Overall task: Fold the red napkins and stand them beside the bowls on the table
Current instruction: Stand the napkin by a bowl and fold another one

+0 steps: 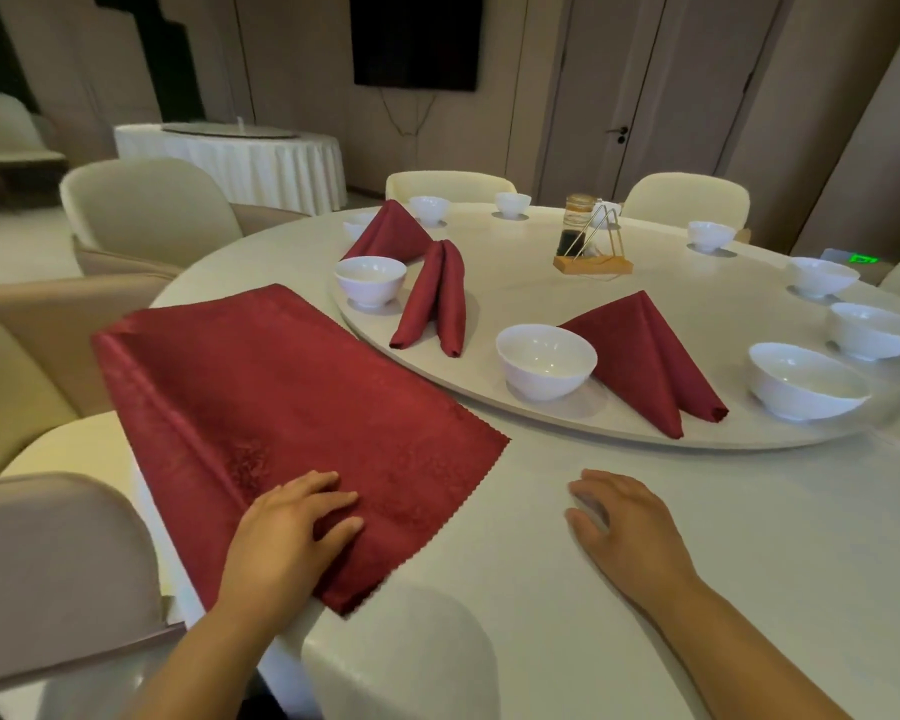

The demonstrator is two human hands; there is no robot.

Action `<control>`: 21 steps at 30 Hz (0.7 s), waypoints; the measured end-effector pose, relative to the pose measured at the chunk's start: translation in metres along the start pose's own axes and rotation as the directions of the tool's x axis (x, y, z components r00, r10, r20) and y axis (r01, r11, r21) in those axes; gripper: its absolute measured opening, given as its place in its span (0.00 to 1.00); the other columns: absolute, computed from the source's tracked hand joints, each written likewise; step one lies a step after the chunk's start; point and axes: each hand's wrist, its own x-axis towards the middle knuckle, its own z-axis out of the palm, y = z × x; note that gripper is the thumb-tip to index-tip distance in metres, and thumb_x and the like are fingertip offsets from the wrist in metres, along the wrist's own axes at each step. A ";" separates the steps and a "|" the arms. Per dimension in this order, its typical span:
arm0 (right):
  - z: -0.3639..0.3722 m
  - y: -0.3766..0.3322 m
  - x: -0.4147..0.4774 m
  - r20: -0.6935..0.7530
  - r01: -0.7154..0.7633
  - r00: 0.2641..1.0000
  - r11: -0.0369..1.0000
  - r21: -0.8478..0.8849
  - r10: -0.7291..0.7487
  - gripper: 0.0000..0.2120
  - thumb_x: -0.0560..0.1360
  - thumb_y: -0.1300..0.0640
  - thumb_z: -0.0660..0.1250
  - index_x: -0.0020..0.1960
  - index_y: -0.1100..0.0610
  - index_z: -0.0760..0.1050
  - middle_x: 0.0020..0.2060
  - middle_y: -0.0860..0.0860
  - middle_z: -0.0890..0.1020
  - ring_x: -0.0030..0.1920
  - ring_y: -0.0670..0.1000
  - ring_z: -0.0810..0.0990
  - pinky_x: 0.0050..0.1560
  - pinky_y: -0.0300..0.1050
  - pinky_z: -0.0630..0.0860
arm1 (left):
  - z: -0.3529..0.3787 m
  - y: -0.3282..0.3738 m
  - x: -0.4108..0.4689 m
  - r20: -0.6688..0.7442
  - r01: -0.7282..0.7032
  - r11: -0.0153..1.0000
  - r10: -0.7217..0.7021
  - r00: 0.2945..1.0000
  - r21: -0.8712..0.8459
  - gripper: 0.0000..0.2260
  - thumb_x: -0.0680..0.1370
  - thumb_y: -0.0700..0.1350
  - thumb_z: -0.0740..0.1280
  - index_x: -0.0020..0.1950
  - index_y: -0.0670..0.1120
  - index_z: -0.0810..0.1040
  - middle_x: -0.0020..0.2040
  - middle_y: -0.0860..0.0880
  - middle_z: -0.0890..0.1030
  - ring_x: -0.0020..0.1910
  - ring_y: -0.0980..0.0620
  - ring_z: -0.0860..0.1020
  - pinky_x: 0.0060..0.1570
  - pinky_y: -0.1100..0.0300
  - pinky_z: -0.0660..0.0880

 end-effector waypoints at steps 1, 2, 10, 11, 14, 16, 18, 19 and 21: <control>-0.001 -0.004 0.002 0.003 0.003 1.000 1.000 0.001 -0.003 0.18 0.76 0.50 0.61 0.62 0.57 0.74 0.64 0.50 0.74 0.65 0.51 0.69 0.62 0.33 0.57 | 0.002 -0.001 0.001 -0.056 -0.035 0.999 0.036 0.998 0.006 0.16 0.65 0.52 0.65 0.46 0.46 0.85 0.52 0.47 0.82 0.54 0.45 0.79 0.55 0.47 0.72; -0.002 -0.008 0.004 0.013 0.006 1.000 1.000 0.001 -0.006 0.16 0.77 0.52 0.62 0.63 0.55 0.73 0.64 0.49 0.73 0.65 0.49 0.69 0.62 0.33 0.57 | 0.003 -0.002 0.001 -0.091 -0.061 0.998 0.061 0.994 0.002 0.11 0.64 0.49 0.67 0.41 0.46 0.85 0.47 0.47 0.84 0.48 0.44 0.82 0.49 0.47 0.75; 0.009 -0.060 0.034 0.107 -0.070 0.992 0.993 0.091 0.060 0.27 0.75 0.45 0.63 0.71 0.52 0.61 0.67 0.48 0.69 0.68 0.49 0.63 0.66 0.40 0.58 | -0.003 0.009 -0.010 -0.211 -0.148 0.985 0.126 0.969 -0.093 0.15 0.68 0.53 0.63 0.34 0.46 0.85 0.40 0.50 0.84 0.41 0.56 0.78 0.44 0.61 0.73; 0.010 -0.064 0.038 0.120 -0.095 0.989 0.992 0.084 0.085 0.29 0.75 0.44 0.63 0.72 0.53 0.60 0.67 0.49 0.69 0.68 0.51 0.63 0.66 0.42 0.59 | -0.003 0.013 -0.013 -0.209 -0.176 0.979 0.151 0.966 -0.106 0.15 0.68 0.54 0.61 0.34 0.47 0.85 0.39 0.52 0.84 0.42 0.57 0.76 0.44 0.62 0.70; 0.015 -0.070 0.045 0.152 -0.106 0.982 0.994 -0.027 0.108 0.28 0.74 0.44 0.64 0.70 0.53 0.63 0.64 0.51 0.71 0.65 0.53 0.65 0.63 0.44 0.62 | 0.004 0.023 -0.022 -0.195 -0.259 0.961 0.236 0.952 -0.099 0.15 0.68 0.54 0.61 0.33 0.49 0.84 0.36 0.55 0.83 0.43 0.57 0.74 0.42 0.65 0.68; 0.016 -0.070 0.046 0.145 -0.104 0.983 0.992 -0.065 0.112 0.24 0.74 0.45 0.64 0.67 0.52 0.67 0.61 0.51 0.72 0.63 0.53 0.66 0.61 0.44 0.63 | 0.010 0.027 -0.027 -0.200 -0.314 0.946 0.294 0.935 -0.080 0.14 0.68 0.54 0.61 0.32 0.50 0.84 0.34 0.57 0.82 0.41 0.58 0.73 0.40 0.66 0.68; 0.016 -0.067 0.045 0.151 -0.121 0.980 0.991 -0.050 0.127 0.21 0.74 0.48 0.65 0.65 0.52 0.69 0.59 0.50 0.73 0.62 0.53 0.66 0.60 0.43 0.62 | 0.017 0.031 -0.030 -0.185 -0.361 0.931 0.348 0.919 -0.044 0.13 0.67 0.54 0.61 0.30 0.52 0.82 0.32 0.59 0.81 0.39 0.59 0.71 0.38 0.66 0.67; 0.016 -0.066 0.044 0.139 -0.131 0.982 0.991 -0.011 0.131 0.18 0.74 0.51 0.65 0.63 0.52 0.71 0.58 0.49 0.75 0.62 0.52 0.67 0.59 0.43 0.62 | 0.019 0.034 -0.032 -0.147 -0.372 0.927 0.362 0.920 -0.041 0.13 0.67 0.55 0.60 0.29 0.53 0.82 0.32 0.61 0.80 0.38 0.59 0.70 0.37 0.67 0.67; 0.014 -0.061 0.044 0.073 -0.175 0.984 0.968 0.179 0.164 0.07 0.73 0.59 0.64 0.50 0.51 0.76 0.48 0.47 0.78 0.58 0.52 0.71 0.55 0.41 0.65 | 0.022 0.042 -0.037 -0.065 -0.386 0.921 0.383 0.922 -0.050 0.14 0.67 0.56 0.59 0.28 0.55 0.80 0.31 0.63 0.78 0.36 0.61 0.70 0.35 0.70 0.68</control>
